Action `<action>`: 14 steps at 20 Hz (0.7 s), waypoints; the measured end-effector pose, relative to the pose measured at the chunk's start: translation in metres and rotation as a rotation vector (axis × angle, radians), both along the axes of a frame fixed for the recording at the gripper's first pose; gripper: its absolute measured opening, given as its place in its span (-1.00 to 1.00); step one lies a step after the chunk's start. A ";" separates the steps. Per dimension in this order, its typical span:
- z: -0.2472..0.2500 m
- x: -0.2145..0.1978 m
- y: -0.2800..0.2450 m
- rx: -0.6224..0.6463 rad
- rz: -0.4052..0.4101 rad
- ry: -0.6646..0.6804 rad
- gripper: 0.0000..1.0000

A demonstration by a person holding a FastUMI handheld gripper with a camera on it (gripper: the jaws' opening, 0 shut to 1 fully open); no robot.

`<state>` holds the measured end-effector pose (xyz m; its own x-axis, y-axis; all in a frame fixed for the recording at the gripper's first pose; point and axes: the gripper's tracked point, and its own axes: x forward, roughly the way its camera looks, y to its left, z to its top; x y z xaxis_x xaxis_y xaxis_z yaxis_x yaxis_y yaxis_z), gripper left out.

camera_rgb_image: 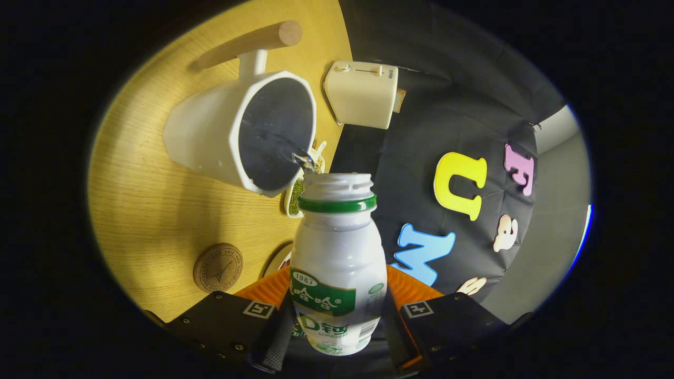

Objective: Take the bottle from table, then pour the juice into the cup, finally place the bottle on the coaster

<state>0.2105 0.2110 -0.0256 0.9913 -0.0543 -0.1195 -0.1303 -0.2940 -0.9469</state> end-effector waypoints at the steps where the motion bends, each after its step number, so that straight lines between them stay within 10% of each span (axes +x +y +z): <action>1: 0.001 0.001 0.000 -0.005 0.001 -0.003 0.46; 14: 0.013 0.001 0.003 -0.086 0.025 -0.033 0.46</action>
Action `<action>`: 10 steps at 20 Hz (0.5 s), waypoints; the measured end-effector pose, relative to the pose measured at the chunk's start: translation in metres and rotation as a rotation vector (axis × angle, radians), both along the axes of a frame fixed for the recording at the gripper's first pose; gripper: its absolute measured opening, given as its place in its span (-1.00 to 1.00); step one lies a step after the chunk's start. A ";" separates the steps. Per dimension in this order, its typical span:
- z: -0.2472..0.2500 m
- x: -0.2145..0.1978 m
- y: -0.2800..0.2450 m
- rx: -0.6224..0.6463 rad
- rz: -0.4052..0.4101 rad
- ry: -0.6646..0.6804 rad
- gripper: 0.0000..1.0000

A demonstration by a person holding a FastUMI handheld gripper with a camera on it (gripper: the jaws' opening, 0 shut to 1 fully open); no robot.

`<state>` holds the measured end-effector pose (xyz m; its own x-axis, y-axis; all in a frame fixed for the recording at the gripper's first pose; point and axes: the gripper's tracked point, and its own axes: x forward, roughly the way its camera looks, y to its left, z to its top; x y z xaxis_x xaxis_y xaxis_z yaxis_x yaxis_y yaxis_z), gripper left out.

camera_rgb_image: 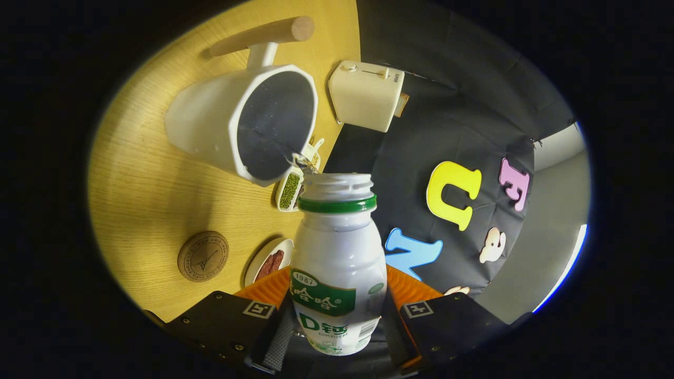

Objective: Take the bottle from table, then pour the juice into the cup, finally place the bottle on the coaster

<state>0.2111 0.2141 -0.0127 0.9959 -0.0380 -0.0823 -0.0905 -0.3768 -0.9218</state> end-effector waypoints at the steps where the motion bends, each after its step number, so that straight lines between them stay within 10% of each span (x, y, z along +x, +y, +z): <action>1: 0.001 0.000 0.001 -0.002 0.002 -0.001 0.46; 10: 0.003 0.001 0.004 -0.066 0.008 -0.011 0.46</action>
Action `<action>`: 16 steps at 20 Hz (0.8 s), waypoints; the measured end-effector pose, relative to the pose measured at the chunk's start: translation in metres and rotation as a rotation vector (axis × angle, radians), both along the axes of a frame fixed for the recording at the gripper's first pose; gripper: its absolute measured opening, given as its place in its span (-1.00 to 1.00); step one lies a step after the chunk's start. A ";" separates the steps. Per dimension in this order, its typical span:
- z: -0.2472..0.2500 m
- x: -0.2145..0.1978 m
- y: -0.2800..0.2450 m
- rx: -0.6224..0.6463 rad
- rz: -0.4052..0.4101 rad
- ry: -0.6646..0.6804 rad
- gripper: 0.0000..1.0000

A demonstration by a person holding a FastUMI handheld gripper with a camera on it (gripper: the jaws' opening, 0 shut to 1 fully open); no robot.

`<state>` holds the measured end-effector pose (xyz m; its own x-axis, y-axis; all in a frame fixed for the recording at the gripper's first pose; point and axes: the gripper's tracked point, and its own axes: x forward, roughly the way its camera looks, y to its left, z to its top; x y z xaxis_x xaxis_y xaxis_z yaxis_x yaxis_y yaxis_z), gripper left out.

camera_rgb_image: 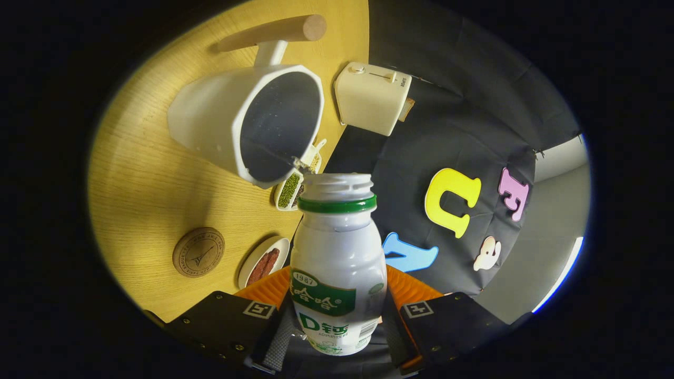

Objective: Take the bottle from table, then pour the juice into the cup, finally place the bottle on the coaster

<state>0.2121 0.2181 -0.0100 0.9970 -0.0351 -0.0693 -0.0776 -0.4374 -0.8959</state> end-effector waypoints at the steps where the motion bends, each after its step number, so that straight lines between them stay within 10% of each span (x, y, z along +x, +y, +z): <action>1: -0.001 -0.001 0.000 -0.003 -0.001 0.007 0.47; 16: -0.005 -0.006 0.007 -0.041 0.006 0.018 0.46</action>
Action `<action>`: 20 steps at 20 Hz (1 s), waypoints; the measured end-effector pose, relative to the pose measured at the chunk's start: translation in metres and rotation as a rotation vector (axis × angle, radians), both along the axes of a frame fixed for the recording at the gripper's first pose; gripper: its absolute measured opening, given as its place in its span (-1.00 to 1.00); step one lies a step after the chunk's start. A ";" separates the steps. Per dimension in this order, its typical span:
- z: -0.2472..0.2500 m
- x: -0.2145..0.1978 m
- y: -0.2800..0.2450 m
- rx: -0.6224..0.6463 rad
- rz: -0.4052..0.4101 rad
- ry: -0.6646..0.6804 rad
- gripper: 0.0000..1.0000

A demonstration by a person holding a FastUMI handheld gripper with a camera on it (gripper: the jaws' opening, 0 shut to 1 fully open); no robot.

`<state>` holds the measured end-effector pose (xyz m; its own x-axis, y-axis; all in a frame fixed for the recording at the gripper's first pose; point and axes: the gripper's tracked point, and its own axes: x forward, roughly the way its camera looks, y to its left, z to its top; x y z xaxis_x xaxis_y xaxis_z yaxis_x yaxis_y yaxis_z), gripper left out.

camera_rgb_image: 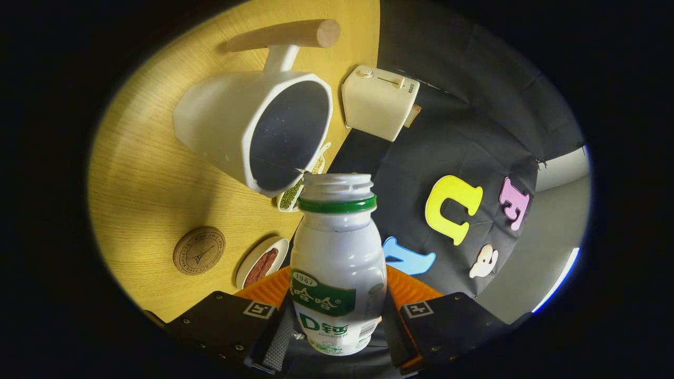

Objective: Take the bottle from table, then pour the juice into the cup, finally place the bottle on the coaster

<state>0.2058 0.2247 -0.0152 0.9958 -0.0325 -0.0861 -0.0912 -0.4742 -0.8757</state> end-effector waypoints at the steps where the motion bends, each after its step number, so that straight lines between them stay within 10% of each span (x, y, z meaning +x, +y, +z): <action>1: 0.000 -0.001 0.001 -0.001 0.001 0.002 0.46; 20: -0.006 -0.001 0.001 0.037 -0.001 0.014 0.47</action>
